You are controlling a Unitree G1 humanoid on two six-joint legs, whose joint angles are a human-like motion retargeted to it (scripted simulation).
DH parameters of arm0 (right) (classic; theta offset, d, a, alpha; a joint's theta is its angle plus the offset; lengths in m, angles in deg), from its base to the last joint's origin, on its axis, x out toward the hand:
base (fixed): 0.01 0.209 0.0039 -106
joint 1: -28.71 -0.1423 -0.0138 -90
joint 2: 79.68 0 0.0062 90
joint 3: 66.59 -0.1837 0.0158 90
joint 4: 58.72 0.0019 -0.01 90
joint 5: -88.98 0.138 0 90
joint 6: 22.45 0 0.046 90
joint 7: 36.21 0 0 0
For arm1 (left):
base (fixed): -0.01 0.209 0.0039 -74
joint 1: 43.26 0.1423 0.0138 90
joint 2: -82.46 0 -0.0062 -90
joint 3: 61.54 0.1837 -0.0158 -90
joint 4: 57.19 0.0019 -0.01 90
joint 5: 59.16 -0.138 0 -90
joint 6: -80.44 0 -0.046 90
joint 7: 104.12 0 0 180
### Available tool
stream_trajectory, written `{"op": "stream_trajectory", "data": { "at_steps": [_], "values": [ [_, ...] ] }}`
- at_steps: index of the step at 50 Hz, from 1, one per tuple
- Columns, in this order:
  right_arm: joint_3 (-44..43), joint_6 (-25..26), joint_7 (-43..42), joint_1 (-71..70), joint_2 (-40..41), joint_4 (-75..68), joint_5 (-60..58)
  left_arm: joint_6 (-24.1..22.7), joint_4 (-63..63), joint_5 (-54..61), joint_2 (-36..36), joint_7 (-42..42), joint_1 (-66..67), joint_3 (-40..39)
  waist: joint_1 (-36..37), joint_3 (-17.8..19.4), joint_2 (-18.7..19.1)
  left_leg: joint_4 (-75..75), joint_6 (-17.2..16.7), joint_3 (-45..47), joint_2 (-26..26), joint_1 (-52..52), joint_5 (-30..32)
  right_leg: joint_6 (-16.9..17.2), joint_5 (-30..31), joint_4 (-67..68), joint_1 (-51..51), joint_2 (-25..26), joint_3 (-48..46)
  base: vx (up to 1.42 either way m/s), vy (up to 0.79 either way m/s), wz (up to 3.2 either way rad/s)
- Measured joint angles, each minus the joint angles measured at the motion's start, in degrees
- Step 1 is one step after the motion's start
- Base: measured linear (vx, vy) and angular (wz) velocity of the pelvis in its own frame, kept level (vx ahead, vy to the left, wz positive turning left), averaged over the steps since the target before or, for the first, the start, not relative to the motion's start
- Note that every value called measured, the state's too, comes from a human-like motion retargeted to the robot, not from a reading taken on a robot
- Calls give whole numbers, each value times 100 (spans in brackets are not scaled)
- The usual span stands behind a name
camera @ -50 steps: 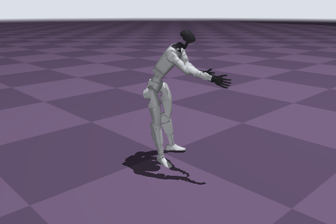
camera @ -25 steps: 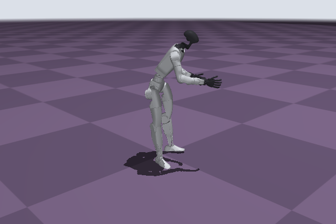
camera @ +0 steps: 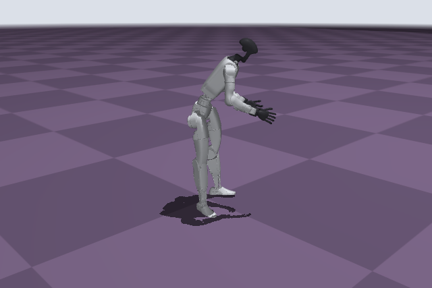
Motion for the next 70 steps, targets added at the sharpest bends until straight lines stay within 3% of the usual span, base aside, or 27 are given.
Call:
{"op": "stream_trajectory", "data": {
  "at_steps": [2,4,7,11,15,20,23,27,32,35,38,40,43,47,52,55,57,60,65,70],
  "values": [
    [75,-98,150,325,56,599,67,-39,-695,-21,368,127,678,-102,26,95,57,0,0,-68,-13,136,-34,0,-84,72,150,-39,-50,13,1,40],
    [220,-166,180,250,34,915,122,-90,-1071,-71,582,113,897,-191,-58,439,273,0,0,-300,-32,542,-59,0,-273,236,626,-97,-260,8,-2,69],
    [512,-87,-36,-618,-46,787,-151,-181,-1198,-168,578,-173,471,-207,164,415,309,0,0,-335,-44,592,-66,0,-307,234,711,-128,-284,7,-1,17],
    [972,415,-280,-2589,-124,-534,-1647,-352,-391,-34,154,-721,-1147,-230,385,348,258,0,0,-393,-52,588,-17,0,-329,225,771,-148,-351,-1,-2,14],
    [1536,647,161,-4530,113,-2645,-2508,-579,1332,240,-85,-1191,-3017,-237,493,229,89,0,0,-438,-41,471,85,0,-324,228,714,-131,-436,-5,-5,20],
    [1652,245,1266,-5825,546,-4980,-473,-471,4079,782,-161,-1384,-4850,187,644,126,-71,0,0,-478,54,255,227,0,-309,239,547,-10,-540,-7,-8,14],
    [1221,250,1405,-5871,559,-5592,779,-289,4722,1248,-335,-1156,-5093,454,786,162,-69,0,0,-509,127,190,269,0,-325,263,498,68,-595,-2,-9,9],
    [910,221,556,-4746,485,-4756,1664,-253,3495,1859,-304,-886,-4022,616,884,286,-43,0,0,-565,192,279,231,0,-391,312,607,109,-655,7,-6,11],
    [653,-236,-708,-1546,693,-1559,2176,19,537,2049,415,-303,-1138,434,778,296,-141,0,0,-645,159,476,71,0,-527,401,836,17,-705,18,2,18],
    [722,-569,-510,255,893,126,2678,193,-920,1891,1013,82,665,-64,623,294,-201,0,0,-717,78,598,-24,0,-624,469,999,-99,-768,19,6,32],
    [897,-697,-37,1171,915,1211,3116,247,-1956,1696,1411,338,1925,-668,485,345,-192,0,0,-822,-11,739,-84,0,-724,542,1202,-217,-871,13,4,41],
    [971,-849,124,1238,830,1664,3361,209,-2410,1556,1582,347,2218,-906,423,385,-142,0,0,-905,-55,834,-105,0,-784,580,1348,-277,-948,7,1,42],
    [907,-1180,138,469,648,1648,3888,99,-2525,1325,1627,16,1499,-794,363,427,-9,0,0,-1026,-84,935,-96,0,-842,609,1524,-320,-1050,-1,-2,35],
    [613,-1130,293,-1508,508,-54,4711,-35,-1275,1155,961,-682,-772,-123,337,476,201,0,0,-1113,-58,924,-14,0,-832,606,1568,-292,-1117,-12,-3,15],
    [202,-261,594,-4458,460,-4226,4744,-351,2227,1388,-325,-1617,-3800,510,407,478,387,0,0,-1038,28,630,164,0,-687,569,1223,-176,-1056,-22,-1,-18],
    [134,196,898,-5580,400,-6130,4272,-308,4293,1723,-821,-1649,-5073,712,470,439,457,0,0,-923,82,398,269,0,-572,545,913,-93,-974,-23,0,-37],
    [263,297,995,-5640,424,-6374,4111,-220,4892,1948,-905,-1533,-5306,776,487,407,463,0,0,-842,122,277,313,0,-508,527,735,-38,-910,-16,-2,-40],
    [647,137,1007,-4901,539,-5514,4103,-239,4688,2351,-718,-1286,-4840,743,445,441,482,0,0,-736,182,252,326,0,-453,492,635,40,-815,-8,-3,-39],
    [1285,-397,936,-2265,748,-2619,3793,-147,2239,2628,278,-767,-2127,372,280,382,384,0,0,-537,236,368,230,0,-442,415,635,106,-609,4,-1,-39],
    [1494,-293,1172,-213,1016,-835,3465,75,-84,2660,1211,-251,780,-432,119,401,288,0,0,-378,200,548,107,0,-497,383,732,70,-448,9,1,-24]
  ]
}}
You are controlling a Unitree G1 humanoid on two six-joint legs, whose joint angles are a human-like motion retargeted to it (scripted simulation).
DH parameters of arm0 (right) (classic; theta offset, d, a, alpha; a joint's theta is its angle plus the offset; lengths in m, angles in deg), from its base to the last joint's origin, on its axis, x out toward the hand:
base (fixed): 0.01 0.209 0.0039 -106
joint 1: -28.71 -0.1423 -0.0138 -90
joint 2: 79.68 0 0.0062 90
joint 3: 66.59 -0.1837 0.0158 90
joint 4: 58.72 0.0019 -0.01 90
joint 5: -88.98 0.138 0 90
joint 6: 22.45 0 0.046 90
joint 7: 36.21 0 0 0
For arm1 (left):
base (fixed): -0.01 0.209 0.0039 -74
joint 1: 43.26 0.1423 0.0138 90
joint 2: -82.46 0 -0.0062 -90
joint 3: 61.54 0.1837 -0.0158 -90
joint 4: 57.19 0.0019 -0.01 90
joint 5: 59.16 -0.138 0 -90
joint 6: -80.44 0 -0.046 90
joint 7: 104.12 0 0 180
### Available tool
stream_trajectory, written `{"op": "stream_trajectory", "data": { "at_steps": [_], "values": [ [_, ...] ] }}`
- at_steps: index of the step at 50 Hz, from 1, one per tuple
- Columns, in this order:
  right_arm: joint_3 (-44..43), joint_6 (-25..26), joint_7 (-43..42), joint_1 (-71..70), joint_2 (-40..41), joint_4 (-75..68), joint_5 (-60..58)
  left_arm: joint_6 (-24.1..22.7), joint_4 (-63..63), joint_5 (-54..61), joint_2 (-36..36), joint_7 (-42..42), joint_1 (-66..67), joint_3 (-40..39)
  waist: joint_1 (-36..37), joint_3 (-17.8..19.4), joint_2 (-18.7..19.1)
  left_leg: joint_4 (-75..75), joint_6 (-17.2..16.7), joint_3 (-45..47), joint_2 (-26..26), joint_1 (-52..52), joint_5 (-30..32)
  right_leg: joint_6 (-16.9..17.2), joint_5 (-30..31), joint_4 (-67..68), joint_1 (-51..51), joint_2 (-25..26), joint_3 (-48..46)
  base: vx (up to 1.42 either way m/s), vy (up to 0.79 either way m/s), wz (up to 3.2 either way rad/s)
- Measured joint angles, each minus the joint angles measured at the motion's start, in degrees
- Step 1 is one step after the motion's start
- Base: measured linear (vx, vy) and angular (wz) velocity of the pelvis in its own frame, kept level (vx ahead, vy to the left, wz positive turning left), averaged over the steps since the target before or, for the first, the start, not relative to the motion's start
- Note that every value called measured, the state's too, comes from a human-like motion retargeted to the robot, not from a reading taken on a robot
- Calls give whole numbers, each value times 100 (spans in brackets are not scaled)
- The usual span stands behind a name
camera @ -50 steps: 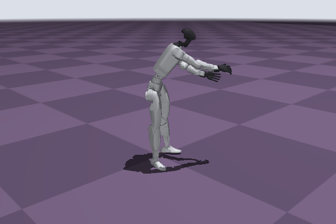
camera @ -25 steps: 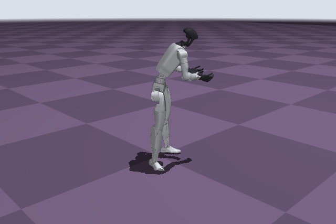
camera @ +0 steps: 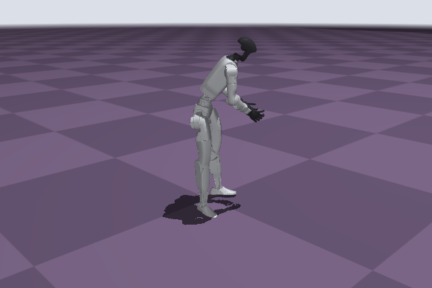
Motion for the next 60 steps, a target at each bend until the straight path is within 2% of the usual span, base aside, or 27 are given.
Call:
{"op": "stream_trajectory", "data": {
  "at_steps": [3,5,7,10,13,18,20,23,25,27,32,35,38,42,45,48,51,53,55,57,60],
  "values": [
    [82,-63,5,313,-144,933,-128,-42,-1059,-20,311,178,995,-331,29,25,14,0,0,41,-20,75,-35,0,-34,-2,54,-24,44,2,0,-4],
    [121,-226,-130,115,-317,1485,-114,-159,-1613,-138,500,137,1138,-429,71,19,48,0,0,43,-19,112,-40,0,-49,-7,91,-25,54,0,-3,0],
    [82,-435,-343,-426,-461,1747,-30,-308,-1885,-406,654,-64,685,-431,112,-15,88,0,0,25,1,123,-26,0,-56,-10,111,-9,49,-3,-7,4],
    [-143,-674,-635,-1569,-517,1426,11,-435,-1639,-889,685,-453,-748,-290,145,-84,122,0,0,-21,52,103,20,0,-57,-4,110,36,25,-7,-9,7],
    [-566,-737,-837,-2898,-370,80,-95,-484,-371,-1072,338,-721,-2646,82,149,-74,113,0,0,-72,111,70,90,0,-48,20,92,91,-10,-12,-9,8],
    [-1203,-443,-871,-4821,-138,-3148,-29,-503,2943,-789,-480,-887,-5221,957,156,38,70,0,0,-99,196,-34,215,0,-11,71,-24,186,-39,-14,-7,0],
    [-1284,-235,-743,-5206,-94,-4207,-22,-394,4154,-703,-775,-824,-5753,1341,184,69,69,0,0,-76,227,-97,255,0,11,80,-108,227,-25,-13,-5,-14],
    [-1154,-14,-543,-5047,33,-4840,-14,-194,4986,-599,-1017,-617,-5679,1680,243,134,85,0,0,1,274,-163,280,0,42,64,-227,287,43,-7,-5,-25],
    [-953,38,-562,-4410,172,-4534,64,-106,4745,-474,-950,-525,-5036,1678,254,178,102,0,0,67,301,-153,268,0,55,35,-253,324,107,-1,-4,-32],
    [-699,-2,-731,-3405,287,-3697,133,-29,3901,-366,-696,-488,-3961,1473,248,186,100,0,0,146,320,-146,241,0,65,-4,-286,352,183,4,-3,-35],
    [-258,-227,-1093,-897,348,-1338,-70,36,1133,-396,127,-309,-845,665,163,194,100,0,0,325,322,-113,169,0,84,-97,-331,394,332,4,-1,-29],
    [-101,-456,-1143,-148,57,-31,-202,-125,-426,-881,577,-177,416,283,146,236,146,0,0,380,317,-78,150,0,98,-134,-320,416,374,1,-1,-6],
    [-147,-872,-1209,-118,-460,1261,-145,-392,-1655,-1717,873,-250,591,123,149,219,229,0,0,376,332,-62,149,0,106,-146,-305,437,384,0,0,0],
    [-583,-1342,-1279,-856,-1085,2212,-170,-499,-2293,-2869,712,-514,-729,140,44,63,303,0,0,304,362,-66,170,0,98,-109,-291,443,363,0,0,0],
    [-1047,-1527,-1289,-1789,-1344,1815,-201,-468,-1646,-3437,74,-666,-2348,331,-120,-77,297,0,0,233,368,-76,204,0,85,-44,-286,422,327,-1,-1,6],
    [-1386,-1594,-1354,-2797,-1446,438,79,-467,-80,-3640,-709,-966,-3930,619,-288,-224,241,0,0,192,368,-124,251,0,88,12,-327,404,296,-2,0,3],
    [-1569,-1401,-1365,-3743,-1579,-1487,557,-444,2006,-3430,-1446,-1359,-5293,1009,-376,-320,213,0,0,203,375,-182,301,0,112,28,-393,414,284,-7,0,-6],
    [-1598,-1059,-1295,-4400,-1702,-2883,701,-400,3394,-3082,-1879,-1441,-6069,1296,-168,-616,26,0,0,449,385,-554,336,0,304,-152,-830,469,481,-6,3,-69],
    [-1523,-604,-1100,-4746,-1845,-4013,506,-335,4431,-2673,-2238,-1296,-6453,1531,-94,-711,2,0,0,570,390,-695,360,0,379,-217,-1012,502,557,-6,1,-55],
    [-1326,-182,-900,-4633,-1911,-4514,18,-257,4694,-2353,-2369,-1026,-6269,1631,-92,-736,36,0,0,663,395,-722,356,0,408,-254,-1076,527,613,-3,0,-34],
    [-1127,234,-851,-3708,-1788,-4134,-702,-141,3806,-2081,-2103,-645,-5086,1523,-191,-706,106,0,0,820,405,-604,296,0,420,-318,-1024,561,735,4,0,-42]
  ]
}}
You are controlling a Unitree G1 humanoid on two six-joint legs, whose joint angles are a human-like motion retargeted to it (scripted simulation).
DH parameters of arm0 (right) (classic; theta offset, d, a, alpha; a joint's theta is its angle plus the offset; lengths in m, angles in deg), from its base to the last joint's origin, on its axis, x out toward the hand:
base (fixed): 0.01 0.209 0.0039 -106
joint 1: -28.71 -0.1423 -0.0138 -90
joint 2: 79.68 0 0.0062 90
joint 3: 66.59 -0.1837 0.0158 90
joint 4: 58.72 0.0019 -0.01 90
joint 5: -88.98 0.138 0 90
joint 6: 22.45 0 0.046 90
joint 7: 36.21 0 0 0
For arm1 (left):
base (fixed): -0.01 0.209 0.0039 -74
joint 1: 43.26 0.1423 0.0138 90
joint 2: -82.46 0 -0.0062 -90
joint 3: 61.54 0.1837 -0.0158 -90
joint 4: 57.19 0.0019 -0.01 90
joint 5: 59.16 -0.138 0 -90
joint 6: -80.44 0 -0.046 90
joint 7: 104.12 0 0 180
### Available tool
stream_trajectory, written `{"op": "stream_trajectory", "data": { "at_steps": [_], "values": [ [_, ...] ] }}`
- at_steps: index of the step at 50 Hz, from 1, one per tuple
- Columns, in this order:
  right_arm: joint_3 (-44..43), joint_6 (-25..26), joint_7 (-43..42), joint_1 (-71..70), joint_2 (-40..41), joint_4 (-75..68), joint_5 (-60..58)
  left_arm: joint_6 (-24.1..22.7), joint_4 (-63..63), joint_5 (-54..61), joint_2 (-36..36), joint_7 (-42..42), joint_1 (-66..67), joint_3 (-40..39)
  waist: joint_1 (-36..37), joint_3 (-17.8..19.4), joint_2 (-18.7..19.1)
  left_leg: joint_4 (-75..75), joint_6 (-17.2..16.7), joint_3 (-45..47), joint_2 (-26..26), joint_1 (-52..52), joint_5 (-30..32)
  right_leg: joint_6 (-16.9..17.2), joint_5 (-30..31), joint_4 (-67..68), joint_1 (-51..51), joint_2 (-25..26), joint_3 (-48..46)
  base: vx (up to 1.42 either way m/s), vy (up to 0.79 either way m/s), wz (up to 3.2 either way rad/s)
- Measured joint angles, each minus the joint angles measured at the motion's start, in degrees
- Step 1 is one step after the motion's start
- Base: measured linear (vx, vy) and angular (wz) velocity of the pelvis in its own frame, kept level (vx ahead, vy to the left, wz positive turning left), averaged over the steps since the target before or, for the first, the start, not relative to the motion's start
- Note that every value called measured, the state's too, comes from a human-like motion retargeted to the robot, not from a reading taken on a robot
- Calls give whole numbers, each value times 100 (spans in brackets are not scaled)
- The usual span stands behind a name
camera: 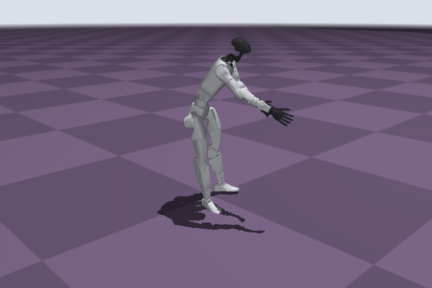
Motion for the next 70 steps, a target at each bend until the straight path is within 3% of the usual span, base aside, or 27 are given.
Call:
{"op": "stream_trajectory", "data": {
  "at_steps": [4,8,10,12,15,20,23,28,31,33,36,39,41,43,45,46,47,48,49,53,56,60,63,66,70],
  "values": [
    [-151,113,-222,2229,433,1979,-466,255,-2378,150,957,517,2582,-427,-264,-50,14,0,0,232,26,201,-143,0,-32,-70,85,45,215,13,0,-50],
    [-572,-158,-186,4281,634,3897,-427,427,-4214,132,1814,1062,4587,-935,-510,-46,99,0,0,455,79,450,-287,0,-89,-89,194,116,423,13,-2,-54],
    [-889,-378,-165,5005,499,4679,-305,437,-4824,15,2077,1207,5031,-1082,-608,-22,183,0,0,557,125,601,-349,0,-119,-82,271,168,519,10,-3,-43],
    [-1262,-615,-110,5461,139,5235,-38,389,-5122,-170,2099,1152,4922,-1065,-933,406,407,0,0,477,152,1189,-432,0,-334,143,789,157,450,6,-4,-11],
    [-1781,-880,1,5420,-420,5499,652,273,-5259,-566,1887,860,4100,-751,-1149,362,494,0,0,585,212,1358,-484,0,-360,174,863,214,550,5,-3,-36],
    [-2119,-983,427,3774,-1303,4097,2339,298,-4107,-1268,738,622,1821,-140,-1503,209,564,0,0,720,199,1436,-487,0,-318,185,852,221,637,-1,1,-26],
    [-1935,-824,576,2013,-1655,2240,2907,318,-2408,-1467,-95,354,396,20,-1672,176,561,0,0,780,120,1383,-450,0,-248,134,793,185,655,-8,4,-13],
    [-994,-409,958,-618,-1890,-953,2586,177,917,-1385,-1272,-292,-1553,133,-1863,225,596,0,0,839,-2,1315,-381,0,-133,-33,769,141,661,-4,2,-5],
    [-725,-432,743,-768,-1621,-1148,2277,110,1431,-1457,-1385,-445,-1673,111,-2014,243,681,0,0,864,-58,1273,-367,0,-105,-102,746,106,697,4,1,-2],
    [-810,-635,264,-182,-1208,-302,2064,29,844,-1608,-1043,-454,-1109,34,-2229,353,748,0,0,871,-80,1392,-393,0,-139,-110,866,76,738,14,2,-8],
    [-1299,-1016,-475,1491,-273,1876,1723,-5,-1071,-1830,57,-236,661,13,-2334,-29,702,0,0,990,-57,1101,-400,0,-88,-221,564,84,913,22,-1,-23],
    [-1111,-1279,-662,3297,394,3990,1638,-44,-2864,-1755,1054,79,2569,-298,-2584,438,760,0,0,1008,-44,1750,-507,0,-337,15,1093,53,984,19,-4,-19],
    [-793,-1382,-646,4246,700,4980,1562,-77,-3757,-1633,1647,312,3709,-518,-2549,502,815,0,0,1098,11,1899,-532,0,-400,70,1167,102,1078,17,-9,-40],
    [-505,-1419,-648,4976,815,5662,1114,-118,-4434,-1531,2119,574,4621,-712,-2446,537,894,0,0,1201,79,2032,-541,0,-448,120,1220,175,1165,14,-12,-46],
    [-353,-1120,-709,5370,664,6072,-243,-141,-4922,-1540,2446,839,5171,-830,-2314,537,985,0,0,1310,156,2138,-539,0,-482,159,1247,262,1244,12,-13,-51],
    [-181,347,152,5159,47,5990,-4351,-20,-5096,-1810,2484,1063,5288,-864,-2241,520,1028,0,2,1379,207,2205,-547,0,-509,182,1259,312,1296,12,-14,-57],
    [-91,1374,936,4989,-508,5932,-7740,63,-5244,-2052,2503,1233,5334,-873,-2184,495,1063,0,4,1438,252,2255,-548,0,-529,200,1263,358,1338,11,-15,-53],
    [-165,1520,1563,4902,-937,5925,-9694,69,-5343,-2238,2488,1295,5240,-828,-2156,455,1081,0,6,1481,284,2274,-538,0,-532,209,1252,398,1360,6,-14,-40],
    [-301,1481,1987,4867,-1224,5946,-10476,90,-5394,-2383,2425,1332,5058,-765,-2155,398,1074,7,7,1512,311,2279,-535,0,-529,209,1239,432,1375,3,-12,-29],
    [-917,942,3164,4658,-2174,5724,-10518,316,-5003,-3021,1635,1525,3671,-392,-2269,183,953,68,12,1562,386,2229,-565,0,-499,196,1186,511,1369,0,-4,-8],
    [-924,956,3374,4067,-2948,4713,-10288,499,-3618,-3662,449,1619,2117,-98,-2413,171,855,74,11,1533,386,2150,-594,0,-468,193,1133,513,1304,-9,4,13],
    [521,927,3408,2528,-3424,2141,-10160,554,-620,-4012,-1216,1067,76,273,-2665,256,693,0,7,1483,326,2043,-591,0,-400,146,1063,477,1206,-10,10,19],
    [1744,641,3491,1636,-3054,266,-9865,535,1474,-3764,-2053,564,-957,422,-2919,324,640,0,2,1468,255,1935,-590,0,-354,102,1004,422,1161,-9,10,16],
    [2134,489,3601,1419,-2578,-593,-9557,426,2219,-3669,-2187,591,-1192,418,-3091,391,735,0,0,1515,204,1916,-575,0,-347,66,995,376,1192,-2,5,2],
    [1419,839,3522,2114,-2129,512,-9391,302,676,-4414,-1100,924,138,387,-3114,499,895,6,6,1674,185,2170,-549,0,-416,38,1176,344,1393,11,0,-36]
  ]
}}
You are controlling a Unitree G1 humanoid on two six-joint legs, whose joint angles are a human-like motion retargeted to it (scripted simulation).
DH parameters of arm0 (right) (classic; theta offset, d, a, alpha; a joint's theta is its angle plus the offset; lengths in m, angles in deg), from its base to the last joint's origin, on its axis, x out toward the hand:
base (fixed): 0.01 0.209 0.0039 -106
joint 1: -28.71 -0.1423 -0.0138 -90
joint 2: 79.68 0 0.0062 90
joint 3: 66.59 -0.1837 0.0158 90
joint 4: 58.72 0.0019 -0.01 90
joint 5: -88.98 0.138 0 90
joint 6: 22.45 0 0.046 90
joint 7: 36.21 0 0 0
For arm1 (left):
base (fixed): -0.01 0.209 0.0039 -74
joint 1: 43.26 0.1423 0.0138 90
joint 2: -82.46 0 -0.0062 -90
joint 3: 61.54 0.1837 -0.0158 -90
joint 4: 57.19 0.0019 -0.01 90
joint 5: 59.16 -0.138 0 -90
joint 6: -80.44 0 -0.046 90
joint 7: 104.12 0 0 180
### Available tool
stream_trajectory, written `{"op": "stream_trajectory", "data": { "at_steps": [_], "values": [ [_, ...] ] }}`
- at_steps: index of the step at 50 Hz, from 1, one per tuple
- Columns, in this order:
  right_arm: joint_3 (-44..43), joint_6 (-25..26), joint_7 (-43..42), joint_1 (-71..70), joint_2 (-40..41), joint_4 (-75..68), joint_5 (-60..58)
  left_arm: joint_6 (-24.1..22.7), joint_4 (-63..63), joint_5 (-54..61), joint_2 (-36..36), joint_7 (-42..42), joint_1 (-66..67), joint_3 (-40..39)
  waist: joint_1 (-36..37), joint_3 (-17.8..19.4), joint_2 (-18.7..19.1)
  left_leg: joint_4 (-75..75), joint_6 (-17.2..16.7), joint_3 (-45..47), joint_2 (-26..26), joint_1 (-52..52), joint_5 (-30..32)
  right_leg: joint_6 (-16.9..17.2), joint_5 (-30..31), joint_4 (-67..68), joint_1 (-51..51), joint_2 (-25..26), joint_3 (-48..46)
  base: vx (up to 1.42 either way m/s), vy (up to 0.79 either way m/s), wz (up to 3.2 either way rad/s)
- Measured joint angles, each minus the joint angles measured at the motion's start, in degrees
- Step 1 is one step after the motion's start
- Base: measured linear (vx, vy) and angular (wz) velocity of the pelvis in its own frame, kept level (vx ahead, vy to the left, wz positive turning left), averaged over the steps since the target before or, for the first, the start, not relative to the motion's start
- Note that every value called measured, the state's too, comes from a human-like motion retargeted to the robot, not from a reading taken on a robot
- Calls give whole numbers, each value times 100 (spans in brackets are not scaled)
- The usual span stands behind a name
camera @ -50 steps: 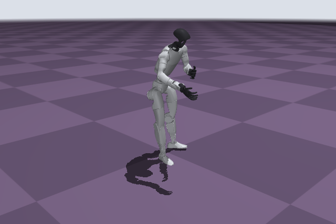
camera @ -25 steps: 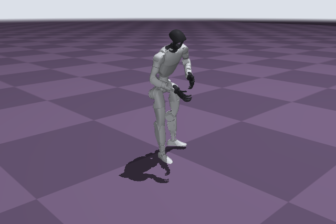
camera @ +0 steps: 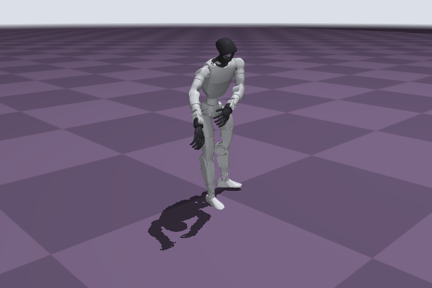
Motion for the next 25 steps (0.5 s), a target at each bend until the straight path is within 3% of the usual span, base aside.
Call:
{"op": "stream_trajectory", "data": {
  "at_steps": [5,7,12,15,18,20,23,25],
  "values": [
    [-841,-100,-292,1540,755,2683,-393,-345,-2907,-787,2145,30,2628,-347,275,66,94,470,77,117,13,181,-103,0,-64,15,221,-62,379,10,-5,-59],
    [-834,231,-941,1928,1203,3171,-948,-457,-3772,-542,2891,-58,3516,-552,411,88,119,648,136,75,-10,178,-120,0,-49,12,274,-102,512,5,-3,-56],
    [-1408,2320,-3656,2604,1323,4308,-1936,-540,-5099,-11,3735,-355,4720,-931,649,85,241,829,17,-171,4,63,-117,0,-8,34,296,-67,709,0,-3,-41],
    [-2011,2813,-4508,2834,918,4547,-1891,-513,-5406,-27,3535,-461,4512,-899,645,16,223,698,3,-344,-23,-58,-83,0,50,56,239,-30,717,-9,3,-12],
    [-2354,2307,-4049,2850,176,4116,-1609,-299,-4967,-147,2567,-367,3605,-604,568,-42,171,438,1,-474,-46,-159,-29,0,87,98,160,2,648,-11,8,7],
    [-2386,1446,-2976,2694,-262,3505,-1379,-140,-4228,-163,1647,-177,2798,-381,489,-49,128,258,1,-523,-43,-211,11,0,108,114,114,26,586,-12,10,14],
    [-1841,-480,-578,2121,-1161,2664,-218,8,-2458,120,168,-8,1446,2,388,-37,4,46,-2,-536,-62,-347,90,0,177,92,9,45,473,-15,12,18],
    [-1144,-1055,-119,1467,-1472,1617,-39,-112,-1035,309,-696,-279,419,138,305,49,-72,-6,-3,-530,-77,-428,113,0,235,43,-20,41,399,-16,13,17]
  ]
}}
